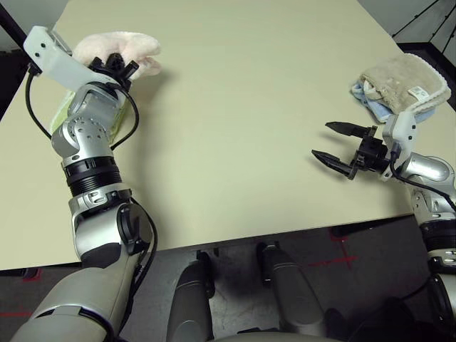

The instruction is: Fold the towel and set it aside.

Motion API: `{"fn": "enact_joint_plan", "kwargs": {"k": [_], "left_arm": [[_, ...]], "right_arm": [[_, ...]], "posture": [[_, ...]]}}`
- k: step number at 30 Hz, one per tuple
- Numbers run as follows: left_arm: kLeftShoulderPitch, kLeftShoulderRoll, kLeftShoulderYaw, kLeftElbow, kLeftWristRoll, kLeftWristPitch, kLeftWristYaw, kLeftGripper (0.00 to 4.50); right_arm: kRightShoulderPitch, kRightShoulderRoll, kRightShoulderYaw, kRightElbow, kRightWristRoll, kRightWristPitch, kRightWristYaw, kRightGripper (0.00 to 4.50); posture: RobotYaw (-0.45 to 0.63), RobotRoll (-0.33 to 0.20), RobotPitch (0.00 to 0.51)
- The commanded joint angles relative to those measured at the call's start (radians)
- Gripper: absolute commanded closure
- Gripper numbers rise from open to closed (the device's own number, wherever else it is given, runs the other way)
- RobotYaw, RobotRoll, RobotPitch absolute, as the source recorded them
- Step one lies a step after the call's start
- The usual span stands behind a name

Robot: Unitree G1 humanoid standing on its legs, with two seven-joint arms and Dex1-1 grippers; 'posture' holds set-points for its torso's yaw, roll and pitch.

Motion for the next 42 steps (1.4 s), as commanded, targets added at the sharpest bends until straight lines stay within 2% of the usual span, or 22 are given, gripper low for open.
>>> {"fn": "enact_joint_plan", "kwargs": {"k": [1,9,19,36,42], "left_arm": [[0.033,0.02,0.019,-0.049,0.022,-0.027,0.047,4.48],[0.089,0.043,0.042,-0.09,0.044,-0.052,0.107,4.48],[0.123,-0.004,0.05,-0.166,0.009,-0.002,0.154,4.48],[0.172,-0.057,0.062,-0.369,-0.071,0.162,0.256,4.48],[0.274,-0.074,0.063,-0.368,-0.061,0.2,0.259,4.48]], "right_arm": [[0.001,0.0,0.016,0.012,-0.007,-0.011,0.015,0.0],[-0.007,-0.003,0.022,0.025,-0.006,-0.014,0.022,0.0],[-0.01,-0.004,0.026,0.031,-0.004,-0.017,0.024,0.0],[-0.017,-0.002,0.031,0.048,-0.008,-0.024,0.035,0.0],[-0.021,0.005,0.034,0.06,-0.015,-0.035,0.04,0.0]], "posture": [[-0.2,0.0,0.233],[-0.19,0.0,0.238],[-0.19,0.0,0.241],[-0.16,0.0,0.248],[-0.16,0.0,0.248]]}}
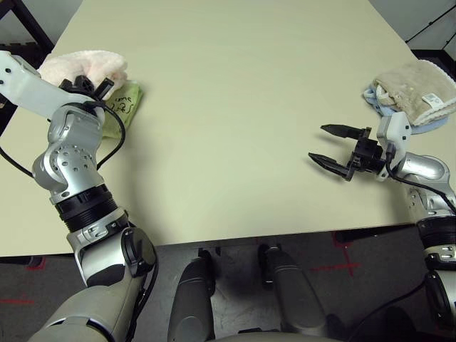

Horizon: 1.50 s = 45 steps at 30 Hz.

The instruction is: Fold the towel and set it aside.

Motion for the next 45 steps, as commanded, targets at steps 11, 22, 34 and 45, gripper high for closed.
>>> {"fn": "enact_joint_plan", "kwargs": {"k": [11,22,34,45], "left_arm": [[0.107,-0.028,0.009,0.046,-0.004,0.052,-0.013,4.48],[0.097,-0.011,-0.028,-0.014,-0.039,0.122,-0.053,0.45],[0.166,0.097,-0.038,-0.187,-0.169,0.493,-0.144,0.03],[0.125,0.161,0.025,-0.292,-0.3,0.861,-0.29,0.03]], "right_arm": [[0.009,-0.002,0.008,0.007,-0.008,-0.017,0.009,0.0],[0.003,0.001,0.01,0.012,-0.008,-0.017,0.01,0.0],[-0.015,0.009,0.013,0.037,-0.012,-0.025,0.015,0.0],[-0.021,0.006,0.009,0.054,-0.012,-0.034,0.017,0.0]], "posture": [[-0.17,0.0,0.249],[-0.16,0.0,0.239],[-0.13,0.0,0.241],[-0.12,0.0,0.241]]}}
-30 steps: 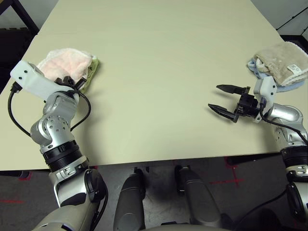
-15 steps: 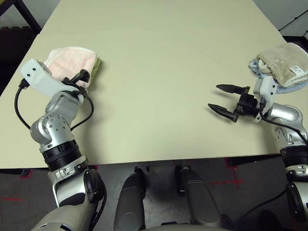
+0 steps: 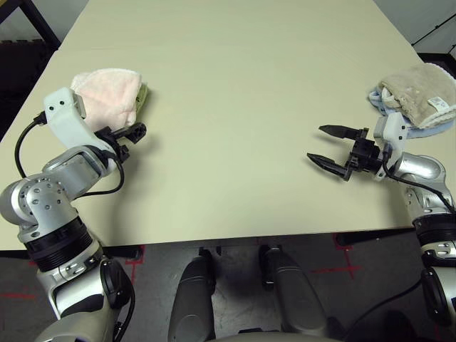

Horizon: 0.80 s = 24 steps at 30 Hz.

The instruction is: Fold the towel and set it aside.

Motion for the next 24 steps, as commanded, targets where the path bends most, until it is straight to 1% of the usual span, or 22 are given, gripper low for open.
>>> {"fn": "enact_joint_plan", "kwargs": {"k": [1,5,7,15,18,24], "left_arm": [[-0.054,0.006,0.01,-0.078,-0.085,0.112,-0.097,0.03],[-0.156,0.005,-0.001,-0.059,-0.087,0.117,-0.154,0.03],[-0.192,0.013,-0.025,-0.041,-0.071,0.08,-0.181,0.03],[-0.198,0.081,-0.187,0.125,0.087,-0.23,-0.311,0.03],[-0.212,0.098,-0.253,0.229,0.156,-0.353,-0.369,0.03],[-0.283,0.105,-0.365,0.419,0.282,-0.587,-0.486,0.03]], "right_arm": [[0.001,-0.007,0.005,0.009,-0.007,-0.01,0.009,0.0],[-0.003,-0.006,0.006,0.015,-0.009,-0.012,0.008,0.0],[-0.007,-0.005,0.006,0.017,-0.01,-0.013,0.006,0.0],[0.001,-0.002,0.004,0.006,-0.011,-0.013,-0.003,0.0],[0.008,-0.003,0.003,-0.003,-0.01,-0.011,-0.007,0.0],[0.018,-0.009,0.001,-0.019,-0.008,-0.006,-0.011,0.0]], "posture": [[-0.12,0.0,0.241],[-0.13,0.0,0.241],[-0.13,0.0,0.24],[-0.15,0.0,0.24],[-0.17,0.0,0.241],[-0.19,0.0,0.242]]}}
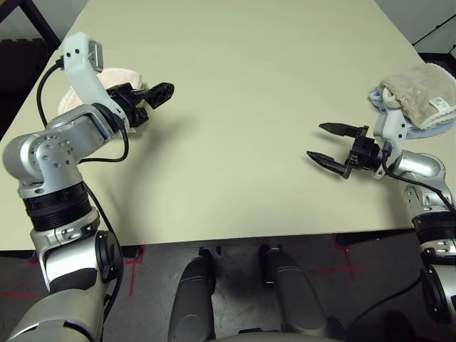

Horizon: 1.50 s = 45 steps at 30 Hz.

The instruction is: Fold the towel and set it aside.

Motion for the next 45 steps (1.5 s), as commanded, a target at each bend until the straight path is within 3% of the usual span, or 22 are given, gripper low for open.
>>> {"fn": "enact_joint_plan", "kwargs": {"k": [1,17,27,37,45], "left_arm": [[-0.046,0.017,-0.056,0.094,0.083,-0.132,-0.058,0.03],[-0.09,0.05,-0.103,0.355,0.309,-0.41,-0.079,0.03],[-0.056,0.038,-0.082,0.406,0.34,-0.459,-0.079,0.03],[-0.062,0.054,-0.09,0.665,0.422,-0.661,-0.069,0.03],[-0.111,0.063,-0.089,0.778,0.45,-0.758,-0.064,0.03]], "right_arm": [[0.024,-0.009,0.001,-0.019,-0.002,-0.002,-0.001,0.0],[0.04,-0.012,0.0,-0.04,-0.001,0.006,-0.01,0.0],[0.035,-0.02,0.0,-0.038,-0.001,0.008,-0.006,0.0],[0.036,-0.033,-0.001,-0.047,0.001,0.015,0.001,0.0],[0.04,-0.028,0.002,-0.057,0.003,0.02,-0.002,0.0]], "posture": [[-0.19,0.0,0.243],[-0.2,0.0,0.247],[-0.2,0.0,0.247],[-0.21,0.0,0.244],[-0.21,0.0,0.241]]}}
